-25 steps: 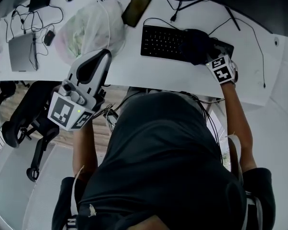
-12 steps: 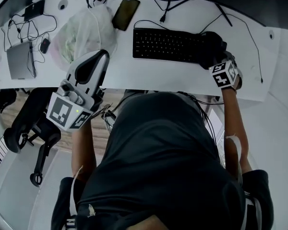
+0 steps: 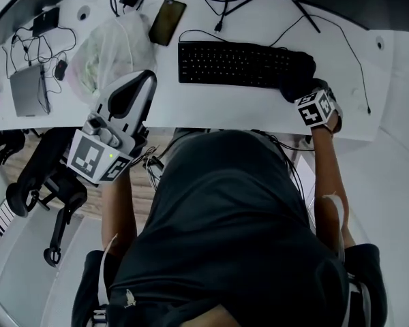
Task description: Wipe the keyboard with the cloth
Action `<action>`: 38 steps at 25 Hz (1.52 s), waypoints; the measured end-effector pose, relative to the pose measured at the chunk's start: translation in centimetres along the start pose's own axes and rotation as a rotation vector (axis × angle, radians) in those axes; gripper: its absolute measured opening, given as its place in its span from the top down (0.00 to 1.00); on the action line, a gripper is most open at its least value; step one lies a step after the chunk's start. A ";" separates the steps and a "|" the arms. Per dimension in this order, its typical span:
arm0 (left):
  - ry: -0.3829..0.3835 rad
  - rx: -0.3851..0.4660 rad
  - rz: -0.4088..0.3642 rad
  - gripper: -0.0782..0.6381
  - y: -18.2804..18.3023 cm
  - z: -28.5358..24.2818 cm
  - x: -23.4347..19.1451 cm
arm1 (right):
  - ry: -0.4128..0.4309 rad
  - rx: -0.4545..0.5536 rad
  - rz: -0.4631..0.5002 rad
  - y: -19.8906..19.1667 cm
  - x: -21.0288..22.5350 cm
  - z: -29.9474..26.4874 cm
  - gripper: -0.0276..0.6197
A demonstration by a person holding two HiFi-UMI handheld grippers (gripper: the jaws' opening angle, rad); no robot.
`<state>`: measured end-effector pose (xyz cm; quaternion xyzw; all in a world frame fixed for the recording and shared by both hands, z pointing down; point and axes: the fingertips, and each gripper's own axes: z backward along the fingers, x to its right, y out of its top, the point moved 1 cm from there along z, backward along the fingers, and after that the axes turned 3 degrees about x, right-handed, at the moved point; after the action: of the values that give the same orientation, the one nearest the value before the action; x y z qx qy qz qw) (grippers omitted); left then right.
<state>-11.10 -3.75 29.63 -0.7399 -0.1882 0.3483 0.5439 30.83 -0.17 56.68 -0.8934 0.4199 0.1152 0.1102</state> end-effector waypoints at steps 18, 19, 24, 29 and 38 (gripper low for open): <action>0.005 0.015 0.013 0.87 -0.6 0.3 1.5 | 0.302 0.384 0.557 25.0 -22.1 2.7 0.88; 0.008 0.018 0.015 0.87 -0.6 0.6 1.3 | 0.306 0.381 0.589 25.8 -22.7 2.8 0.88; 0.027 0.027 0.028 0.87 -0.8 2.1 -0.1 | 0.385 0.405 0.632 29.7 -25.4 3.6 0.88; 0.023 0.048 0.025 0.87 -0.6 2.8 -1.1 | 0.462 0.381 0.575 30.9 -25.9 2.8 0.88; 0.090 0.105 0.006 0.87 0.2 6.5 -3.1 | 0.546 0.401 0.188 23.2 -18.0 6.0 0.88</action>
<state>-17.94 -1.48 29.37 -0.7257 -0.1427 0.3260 0.5889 1.03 0.18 54.01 -0.8092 0.5288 -0.2032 0.1558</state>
